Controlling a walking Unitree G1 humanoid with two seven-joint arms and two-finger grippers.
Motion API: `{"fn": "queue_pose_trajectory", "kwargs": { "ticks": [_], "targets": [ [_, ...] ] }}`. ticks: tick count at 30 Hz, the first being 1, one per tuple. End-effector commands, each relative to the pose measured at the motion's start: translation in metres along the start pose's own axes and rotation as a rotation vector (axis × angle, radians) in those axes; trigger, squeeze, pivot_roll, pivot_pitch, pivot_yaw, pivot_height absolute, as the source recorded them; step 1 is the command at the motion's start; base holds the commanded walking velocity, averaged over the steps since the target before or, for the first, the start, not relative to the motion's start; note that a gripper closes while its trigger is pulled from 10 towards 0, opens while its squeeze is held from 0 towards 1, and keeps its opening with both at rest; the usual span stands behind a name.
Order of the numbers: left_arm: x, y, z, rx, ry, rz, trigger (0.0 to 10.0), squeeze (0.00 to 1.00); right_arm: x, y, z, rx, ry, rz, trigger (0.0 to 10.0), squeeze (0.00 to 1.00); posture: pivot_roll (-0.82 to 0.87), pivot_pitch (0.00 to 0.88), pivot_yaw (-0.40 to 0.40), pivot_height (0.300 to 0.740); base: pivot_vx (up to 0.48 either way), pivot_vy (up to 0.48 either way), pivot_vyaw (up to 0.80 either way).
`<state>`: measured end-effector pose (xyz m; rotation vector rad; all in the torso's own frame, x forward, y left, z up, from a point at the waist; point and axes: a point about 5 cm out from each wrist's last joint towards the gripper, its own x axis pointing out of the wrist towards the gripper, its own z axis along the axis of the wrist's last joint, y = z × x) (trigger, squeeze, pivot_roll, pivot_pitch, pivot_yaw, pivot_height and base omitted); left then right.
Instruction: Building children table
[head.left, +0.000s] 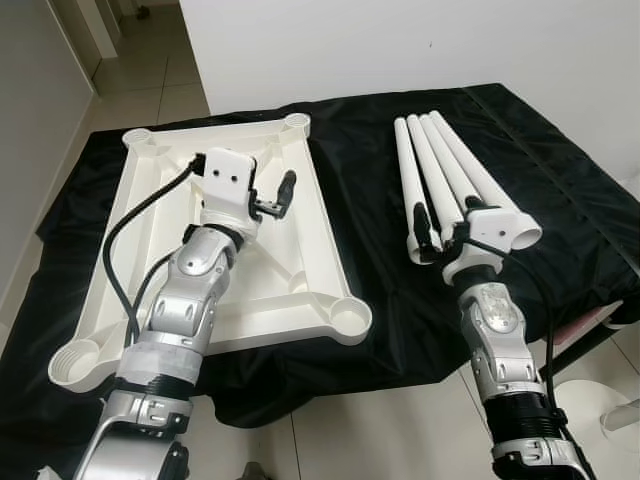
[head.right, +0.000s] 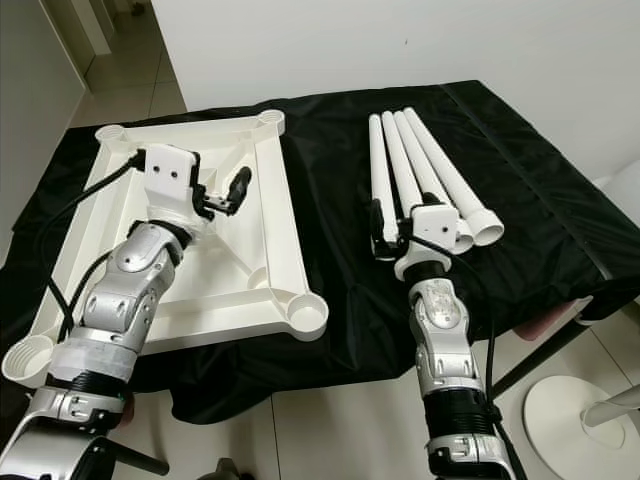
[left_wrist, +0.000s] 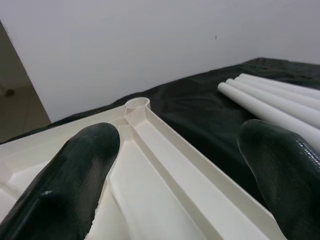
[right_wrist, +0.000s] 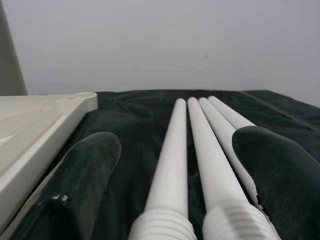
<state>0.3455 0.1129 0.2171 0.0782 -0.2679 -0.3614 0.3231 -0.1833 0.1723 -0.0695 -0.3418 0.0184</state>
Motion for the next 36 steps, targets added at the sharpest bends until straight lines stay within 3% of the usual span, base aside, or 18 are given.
{"fn": "queue_pose_trajectory", "kwargs": {
  "ticks": [1,10,11,16,18,27,34,36],
  "targets": [
    [-0.003,-0.009,-0.013,0.014,0.038,-0.117,10.0,0.0,0.002,-0.004,-0.001,0.008,-0.006,-0.04,10.0,1.0,0.06,0.053,0.072,0.74,0.0,0.0,0.0],
    [-0.008,-0.028,-0.015,-0.063,0.051,-0.379,10.0,0.0,0.015,-0.016,0.002,0.011,0.017,-0.101,10.0,1.0,0.05,0.088,0.051,0.74,0.0,0.0,0.0],
    [-0.011,-0.031,-0.016,-0.066,0.066,-0.423,10.0,0.0,0.018,-0.016,0.001,0.013,0.035,-0.09,10.0,0.0,0.05,0.105,0.046,0.74,0.0,0.0,0.0],
    [-0.016,-0.036,-0.017,-0.047,0.083,-0.483,10.0,0.0,0.023,-0.011,-0.002,0.024,0.073,-0.057,10.0,0.0,0.05,0.114,0.044,0.74,0.0,0.0,0.0],
    [-0.02,-0.037,-0.012,-0.061,0.068,-0.442,10.0,0.0,0.026,0.0,-0.009,0.021,0.113,0.019,10.0,0.0,0.06,0.144,0.026,0.74,0.0,0.0,0.0],
    [-0.027,-0.031,-0.009,-0.08,0.064,-0.33,10.0,0.0,0.034,0.02,-0.018,0.051,0.17,0.119,10.0,0.0,0.09,0.17,-0.007,0.74,0.0,0.0,0.0],
    [-0.033,-0.029,-0.008,-0.094,0.064,-0.329,10.0,0.0,0.037,0.027,-0.03,0.111,0.261,0.108,10.0,0.0,0.1,0.172,-0.018,0.74,0.0,0.0,0.0],
    [-0.034,-0.026,-0.007,-0.088,0.065,-0.322,10.0,0.0,0.03,0.037,-0.041,0.152,0.311,0.168,10.0,0.0,0.1,0.165,-0.021,0.74,0.0,0.0,0.0]
  ]
}}
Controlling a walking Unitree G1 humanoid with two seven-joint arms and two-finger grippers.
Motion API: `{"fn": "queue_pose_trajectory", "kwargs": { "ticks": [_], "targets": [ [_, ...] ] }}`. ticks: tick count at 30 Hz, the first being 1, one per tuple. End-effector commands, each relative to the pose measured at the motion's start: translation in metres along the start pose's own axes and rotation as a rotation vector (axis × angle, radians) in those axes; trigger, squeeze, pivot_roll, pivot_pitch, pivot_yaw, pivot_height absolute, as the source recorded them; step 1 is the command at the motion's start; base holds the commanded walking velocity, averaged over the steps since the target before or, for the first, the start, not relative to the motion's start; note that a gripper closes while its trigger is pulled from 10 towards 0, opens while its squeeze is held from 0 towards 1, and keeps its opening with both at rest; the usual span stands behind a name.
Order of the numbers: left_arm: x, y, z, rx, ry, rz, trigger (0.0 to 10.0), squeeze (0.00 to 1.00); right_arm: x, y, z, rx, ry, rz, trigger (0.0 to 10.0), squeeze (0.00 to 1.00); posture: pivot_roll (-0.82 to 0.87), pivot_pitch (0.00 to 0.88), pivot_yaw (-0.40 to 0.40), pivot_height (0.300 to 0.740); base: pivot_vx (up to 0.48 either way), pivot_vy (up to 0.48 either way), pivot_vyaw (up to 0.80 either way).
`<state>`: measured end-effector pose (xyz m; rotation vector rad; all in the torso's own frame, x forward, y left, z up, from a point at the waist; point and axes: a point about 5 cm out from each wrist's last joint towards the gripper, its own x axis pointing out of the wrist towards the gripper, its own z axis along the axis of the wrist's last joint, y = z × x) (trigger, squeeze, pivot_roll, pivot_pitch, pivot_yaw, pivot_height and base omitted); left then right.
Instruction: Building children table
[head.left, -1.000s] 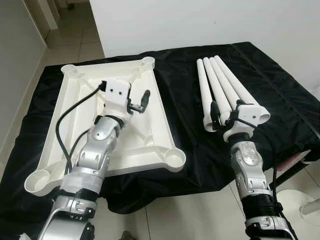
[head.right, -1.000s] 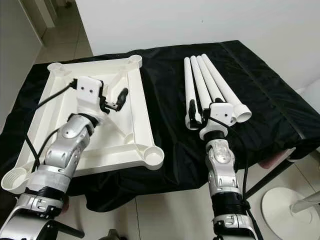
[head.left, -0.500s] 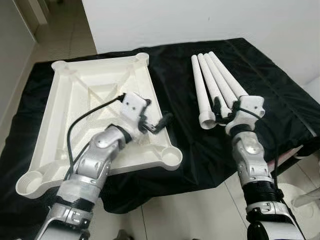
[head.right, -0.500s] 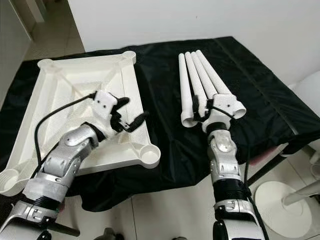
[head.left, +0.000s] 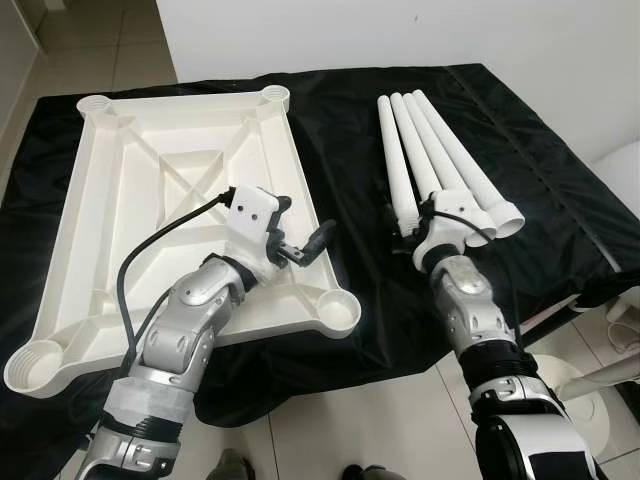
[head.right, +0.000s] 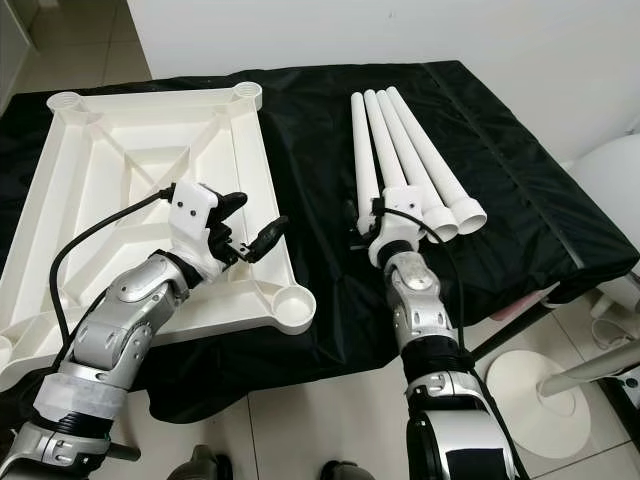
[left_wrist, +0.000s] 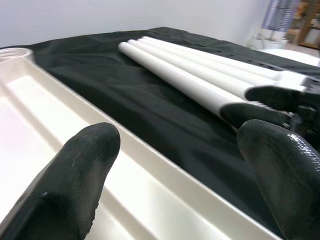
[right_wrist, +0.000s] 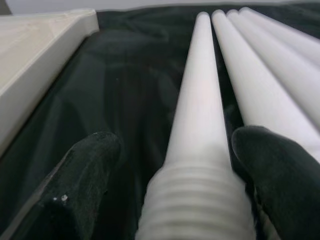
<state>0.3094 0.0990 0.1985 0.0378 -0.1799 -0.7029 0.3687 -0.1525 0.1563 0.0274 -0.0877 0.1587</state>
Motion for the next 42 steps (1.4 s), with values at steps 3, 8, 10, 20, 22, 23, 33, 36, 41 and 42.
{"fn": "queue_pose_trajectory", "kwargs": {
  "ticks": [3,8,10,20,22,23,33,36,41,42],
  "targets": [
    [-0.002,0.003,0.002,0.001,0.003,0.022,10.0,0.0,-0.007,0.012,-0.017,0.023,0.061,0.112,10.0,0.0,0.1,0.162,-0.021,0.74,0.0,0.0,0.0],
    [0.0,0.003,0.004,-0.011,-0.01,0.029,10.0,0.0,-0.009,0.008,-0.022,0.043,0.088,0.067,10.0,0.0,0.09,0.146,-0.017,0.74,0.0,0.0,0.0],
    [0.001,0.002,0.005,-0.012,-0.012,0.028,10.0,0.0,-0.009,0.006,-0.023,0.053,0.096,0.054,10.0,0.0,0.09,0.146,-0.017,0.74,0.0,0.0,0.0],
    [0.008,0.005,0.009,-0.003,-0.03,0.039,10.0,0.0,-0.006,-0.001,-0.022,0.06,0.088,0.004,10.0,0.0,0.07,0.125,-0.009,0.74,0.0,0.0,0.0],
    [0.01,0.008,0.01,0.001,-0.036,0.044,10.0,0.0,-0.003,-0.004,-0.02,0.084,0.097,-0.014,0.0,0.0,0.07,0.112,-0.01,0.74,0.0,0.0,0.0],
    [0.012,0.008,0.01,0.001,-0.037,0.046,10.0,0.0,-0.001,-0.005,-0.02,0.098,0.103,-0.022,0.0,0.0,0.07,0.102,-0.011,0.74,0.0,0.0,0.0],
    [0.015,-0.002,0.004,0.04,-0.005,0.037,10.0,0.0,-0.02,-0.006,-0.036,0.185,0.097,-0.038,0.0,0.0,0.09,0.08,-0.037,0.74,0.0,0.0,0.0],
    [0.011,-0.004,-0.001,-0.011,-0.001,0.033,10.0,0.0,-0.03,-0.005,-0.026,0.051,-0.04,-0.074,8.4,0.0,0.09,0.08,-0.037,0.74,0.0,0.0,0.0],
    [0.012,-0.009,0.001,-0.026,0.008,-0.023,10.0,0.0,-0.041,-0.002,-0.005,-0.056,-0.207,-0.09,10.0,0.0,0.07,0.09,-0.043,0.74,0.0,0.0,0.0],
    [0.012,-0.009,0.001,-0.026,0.008,-0.023,10.0,0.0,-0.041,-0.002,-0.005,-0.056,-0.207,-0.09,10.0,0.0,0.07,0.09,-0.043,0.74,0.0,0.0,0.0]
  ]
}}
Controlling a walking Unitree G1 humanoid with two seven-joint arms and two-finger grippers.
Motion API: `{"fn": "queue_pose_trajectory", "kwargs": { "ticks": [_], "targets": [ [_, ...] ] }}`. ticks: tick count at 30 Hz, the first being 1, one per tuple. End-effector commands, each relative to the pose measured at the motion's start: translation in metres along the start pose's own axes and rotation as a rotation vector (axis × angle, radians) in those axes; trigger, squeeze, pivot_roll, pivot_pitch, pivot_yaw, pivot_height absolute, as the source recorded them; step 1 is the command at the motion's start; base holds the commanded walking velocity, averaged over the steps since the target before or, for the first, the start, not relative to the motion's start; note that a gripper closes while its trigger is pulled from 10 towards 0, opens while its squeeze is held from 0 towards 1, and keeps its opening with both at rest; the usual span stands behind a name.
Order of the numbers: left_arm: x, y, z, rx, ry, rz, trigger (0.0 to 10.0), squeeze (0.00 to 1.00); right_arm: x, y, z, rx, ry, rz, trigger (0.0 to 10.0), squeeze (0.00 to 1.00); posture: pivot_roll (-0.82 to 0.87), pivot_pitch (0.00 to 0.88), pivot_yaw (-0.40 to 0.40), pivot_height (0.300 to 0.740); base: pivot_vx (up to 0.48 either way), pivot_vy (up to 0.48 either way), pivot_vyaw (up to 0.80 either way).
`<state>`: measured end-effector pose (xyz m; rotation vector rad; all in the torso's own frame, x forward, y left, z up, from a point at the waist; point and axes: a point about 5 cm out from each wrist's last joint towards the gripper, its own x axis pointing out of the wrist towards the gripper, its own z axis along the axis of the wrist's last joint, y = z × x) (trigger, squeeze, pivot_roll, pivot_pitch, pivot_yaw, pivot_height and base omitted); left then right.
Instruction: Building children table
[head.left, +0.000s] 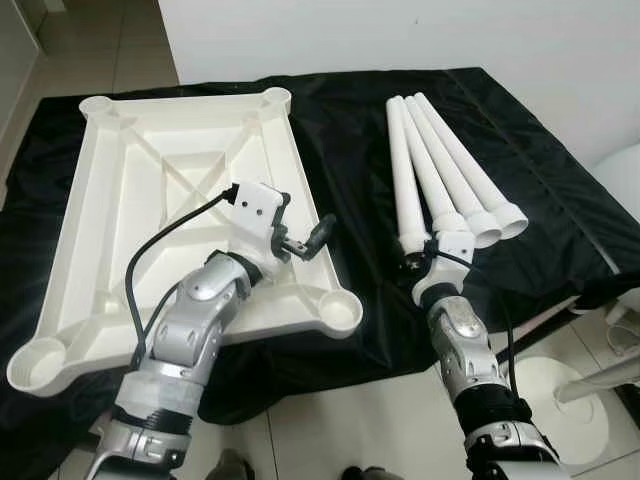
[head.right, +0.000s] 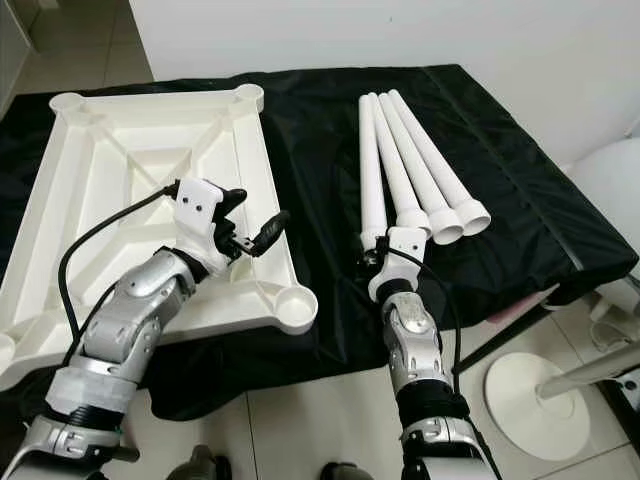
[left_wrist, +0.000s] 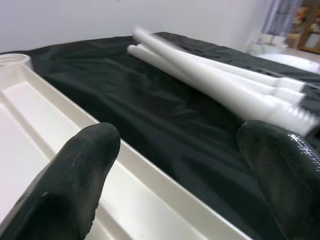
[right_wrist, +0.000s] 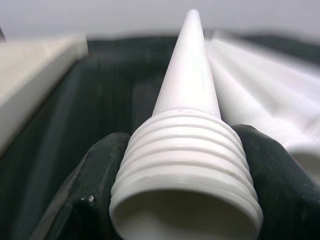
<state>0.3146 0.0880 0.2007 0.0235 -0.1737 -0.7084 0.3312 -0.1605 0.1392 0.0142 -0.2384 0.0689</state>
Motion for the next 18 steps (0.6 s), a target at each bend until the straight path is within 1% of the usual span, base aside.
{"fn": "queue_pose_trajectory", "kwargs": {
  "ticks": [1,2,3,5,6,8,10,11,12,13,15,16,17,18],
  "targets": [
    [0.001,-0.004,0.0,-0.011,0.007,-0.019,10.0,0.0,0.0,0.0,0.009,-0.025,-0.058,-0.002,10.0,0.0,0.07,0.09,-0.043,0.74,0.0,0.0,0.0],
    [0.003,-0.006,0.002,-0.032,0.012,-0.049,10.0,0.0,-0.008,0.004,0.018,-0.039,-0.139,0.027,10.0,0.0,0.07,0.094,-0.042,0.74,0.0,0.0,0.0],
    [0.005,-0.009,0.005,-0.079,0.036,-0.092,10.0,0.0,-0.018,0.009,0.024,-0.074,-0.204,0.068,10.0,0.0,0.06,0.094,-0.035,0.74,0.0,0.0,0.0],
    [0.005,-0.009,0.005,-0.079,0.036,-0.092,10.0,0.0,-0.018,0.009,0.024,-0.074,-0.204,0.068,10.0,0.0,0.06,0.094,-0.035,0.74,0.0,0.0,0.0],
    [0.007,-0.011,0.007,-0.111,0.053,-0.119,10.0,0.0,-0.024,0.013,0.027,-0.091,-0.233,0.097,10.0,0.0,0.06,0.094,-0.035,0.74,0.0,0.0,0.0],
    [0.007,-0.011,0.007,-0.111,0.053,-0.119,10.0,0.0,-0.024,0.013,0.027,-0.091,-0.233,0.097,10.0,0.0,0.06,0.094,-0.035,0.74,0.0,0.0,0.0],
    [0.012,-0.015,0.015,-0.231,0.053,-0.209,10.0,0.0,-0.032,0.022,0.029,-0.114,-0.257,0.156,10.0,0.0,0.05,0.094,-0.023,0.74,0.0,0.0,0.0],
    [0.012,-0.015,0.015,-0.231,0.053,-0.209,10.0,0.0,-0.032,0.022,0.029,-0.114,-0.257,0.156,10.0,0.0,0.05,0.094,-0.023,0.74,0.0,0.0,0.0],
    [0.014,-0.017,0.02,-0.306,0.042,-0.26,10.0,0.0,-0.033,0.024,0.03,-0.121,-0.258,0.172,10.0,0.0,0.05,0.094,-0.023,0.74,0.0,0.0,0.0],
    [0.014,-0.017,0.02,-0.306,0.042,-0.26,10.0,0.0,-0.033,0.024,0.03,-0.121,-0.258,0.172,10.0,0.0,0.05,0.094,-0.023,0.74,0.0,0.0,0.0],
    [0.018,-0.02,0.027,-0.401,0.03,-0.325,10.0,0.0,-0.034,0.028,0.031,-0.136,-0.26,0.194,10.0,0.0,0.05,0.094,-0.019,0.74,0.0,0.0,0.0],
    [0.02,-0.021,0.03,-0.433,0.023,-0.349,10.0,0.0,-0.035,0.03,0.031,-0.144,-0.263,0.199,10.0,0.0,0.04,0.094,-0.018,0.74,0.0,0.0,0.0],
    [0.02,-0.021,0.03,-0.433,0.023,-0.349,10.0,0.0,-0.035,0.03,0.031,-0.144,-0.263,0.199,10.0,0.0,0.04,0.094,-0.018,0.74,0.0,0.0,0.0],
    [0.021,-0.023,0.035,-0.475,0.011,-0.396,10.0,0.0,-0.035,0.032,0.031,-0.156,-0.267,0.215,10.0,0.0,0.04,0.091,-0.015,0.74,0.0,0.0,0.0]
  ]
}}
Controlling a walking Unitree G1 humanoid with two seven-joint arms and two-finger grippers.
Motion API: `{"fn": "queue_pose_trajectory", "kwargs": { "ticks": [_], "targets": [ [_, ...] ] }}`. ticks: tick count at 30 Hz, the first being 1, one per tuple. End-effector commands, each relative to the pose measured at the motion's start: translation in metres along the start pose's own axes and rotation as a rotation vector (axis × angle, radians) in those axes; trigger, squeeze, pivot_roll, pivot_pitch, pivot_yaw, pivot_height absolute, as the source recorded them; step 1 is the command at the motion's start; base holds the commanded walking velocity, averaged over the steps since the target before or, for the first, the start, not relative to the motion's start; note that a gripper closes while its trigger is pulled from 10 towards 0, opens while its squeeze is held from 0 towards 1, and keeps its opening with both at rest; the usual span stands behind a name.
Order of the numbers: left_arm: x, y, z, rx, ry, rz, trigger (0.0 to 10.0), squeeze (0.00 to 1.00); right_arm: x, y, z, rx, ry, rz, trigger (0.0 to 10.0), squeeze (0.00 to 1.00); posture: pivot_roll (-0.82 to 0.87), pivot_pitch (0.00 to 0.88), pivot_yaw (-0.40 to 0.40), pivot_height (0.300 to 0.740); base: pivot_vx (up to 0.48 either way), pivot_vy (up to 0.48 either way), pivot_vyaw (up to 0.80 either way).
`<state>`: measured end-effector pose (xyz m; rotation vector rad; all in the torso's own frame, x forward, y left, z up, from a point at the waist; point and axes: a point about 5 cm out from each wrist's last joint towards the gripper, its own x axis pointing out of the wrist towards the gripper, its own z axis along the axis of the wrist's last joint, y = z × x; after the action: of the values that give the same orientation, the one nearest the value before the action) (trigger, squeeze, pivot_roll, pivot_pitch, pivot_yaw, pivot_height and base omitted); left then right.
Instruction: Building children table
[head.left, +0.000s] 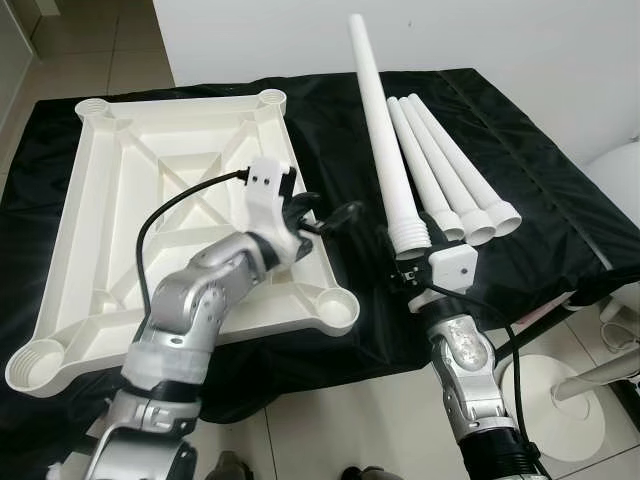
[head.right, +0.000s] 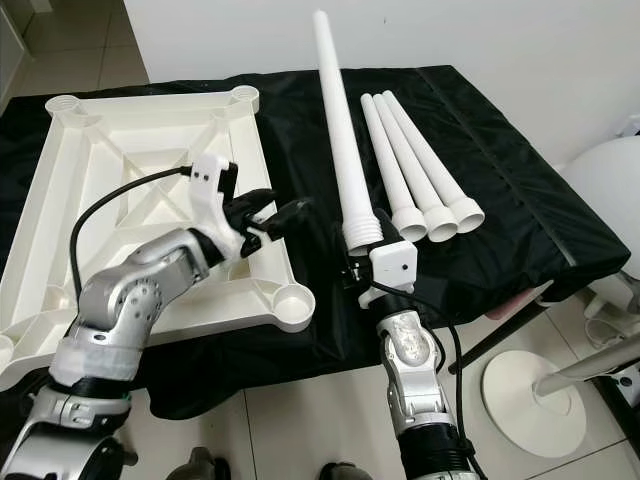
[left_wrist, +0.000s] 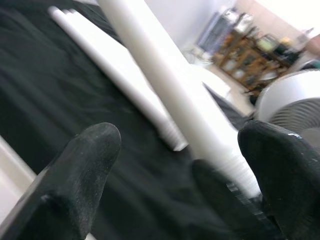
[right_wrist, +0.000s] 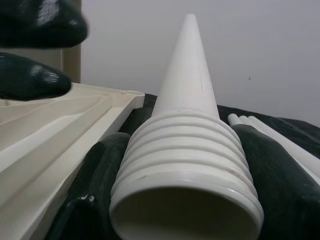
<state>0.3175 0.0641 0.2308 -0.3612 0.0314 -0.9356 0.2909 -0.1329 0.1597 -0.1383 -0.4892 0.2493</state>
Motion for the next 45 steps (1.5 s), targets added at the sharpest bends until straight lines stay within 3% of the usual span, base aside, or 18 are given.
{"fn": "queue_pose_trajectory", "kwargs": {
  "ticks": [1,7,10,15,19,28,36,45],
  "targets": [
    [0.001,-0.011,0.002,-0.036,0.003,-0.195,10.0,0.0,-0.002,0.002,0.003,-0.019,-0.021,0.017,10.0,0.0,0.04,0.091,-0.015,0.74,0.0,0.0,0.0],
    [0.005,-0.02,0.011,-0.123,0.02,-0.303,10.0,0.0,-0.004,0.003,0.006,-0.065,-0.028,0.026,10.0,0.0,0.04,0.083,-0.019,0.74,0.0,0.0,0.0],
    [0.015,-0.022,0.01,-0.106,0.087,-0.297,10.0,0.0,-0.003,0.007,0.01,-0.136,-0.055,0.061,10.0,0.0,0.04,0.071,-0.013,0.74,0.0,0.0,0.0],
    [0.02,-0.023,0.009,-0.103,0.113,-0.29,10.0,0.0,-0.003,0.009,0.012,-0.171,-0.069,0.08,10.0,0.0,0.04,0.071,-0.013,0.74,0.0,0.0,0.0],
    [0.035,-0.019,0.004,-0.039,0.206,-0.221,10.0,0.0,-0.003,0.016,0.015,-0.264,-0.102,0.115,10.0,0.0,0.03,0.053,-0.002,0.74,0.0,0.0,0.0],
    [0.048,-0.007,0.012,-0.105,0.218,-0.116,10.0,0.0,-0.006,0.019,0.017,-0.329,-0.121,0.116,10.0,0.0,0.02,0.044,0.006,0.74,0.0,0.0,0.0],
    [0.065,0.003,0.037,-0.272,0.173,-0.047,10.0,0.0,-0.023,0.022,0.009,-0.499,-0.142,0.082,10.0,0.0,0.02,0.041,0.019,0.74,0.0,0.0,0.0],
    [0.07,0.019,0.052,-0.408,0.127,0.027,10.0,0.0,-0.042,0.021,-0.001,-0.647,-0.157,0.059,10.0,0.0,0.02,0.048,0.025,0.74,0.0,0.0,0.0]
  ]
}}
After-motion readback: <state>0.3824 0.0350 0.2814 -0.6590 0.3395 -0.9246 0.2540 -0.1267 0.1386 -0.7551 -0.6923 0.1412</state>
